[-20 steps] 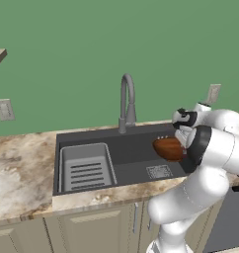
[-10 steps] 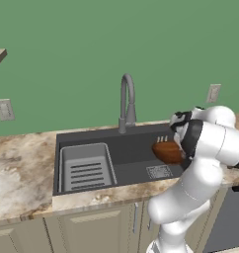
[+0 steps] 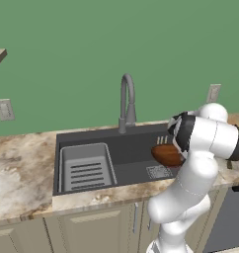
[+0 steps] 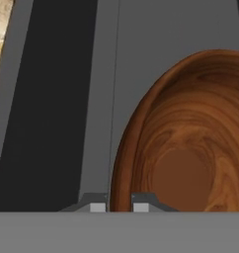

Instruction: Remove the mango and lemon wedge from the sink. Then move the bowl and cup from the counter to the sink for washing.

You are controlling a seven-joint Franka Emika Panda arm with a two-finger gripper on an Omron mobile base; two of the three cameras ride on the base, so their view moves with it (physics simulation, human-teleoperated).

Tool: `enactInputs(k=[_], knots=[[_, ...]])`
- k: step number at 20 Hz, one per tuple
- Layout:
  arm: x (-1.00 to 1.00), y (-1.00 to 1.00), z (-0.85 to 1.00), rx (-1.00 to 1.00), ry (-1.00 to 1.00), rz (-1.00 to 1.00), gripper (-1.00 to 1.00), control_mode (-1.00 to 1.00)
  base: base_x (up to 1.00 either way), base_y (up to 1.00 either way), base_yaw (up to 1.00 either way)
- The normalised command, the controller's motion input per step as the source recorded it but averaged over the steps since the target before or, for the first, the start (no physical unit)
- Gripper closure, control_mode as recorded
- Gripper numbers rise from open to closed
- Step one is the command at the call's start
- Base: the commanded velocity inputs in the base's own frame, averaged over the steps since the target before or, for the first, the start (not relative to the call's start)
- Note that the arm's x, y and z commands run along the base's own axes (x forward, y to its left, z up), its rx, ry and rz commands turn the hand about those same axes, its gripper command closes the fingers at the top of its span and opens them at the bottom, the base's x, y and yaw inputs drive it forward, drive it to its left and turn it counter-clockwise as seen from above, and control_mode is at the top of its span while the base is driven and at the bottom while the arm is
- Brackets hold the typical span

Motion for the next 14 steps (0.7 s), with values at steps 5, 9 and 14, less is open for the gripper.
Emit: enactInputs(k=[5, 9, 14], knots=[[0.04, 0.00, -0.21, 0.00, 0.00, 0.00, 1.00, -1.00, 0.00, 0.00, 0.00], [0.05, 0.00, -0.20, 0.00, 0.00, 0.00, 1.00, -1.00, 0.00, 0.00, 0.00], [0.06, -0.01, -0.18, 0.00, 0.00, 0.00, 1.00, -1.00, 0.00, 0.00, 0.00]])
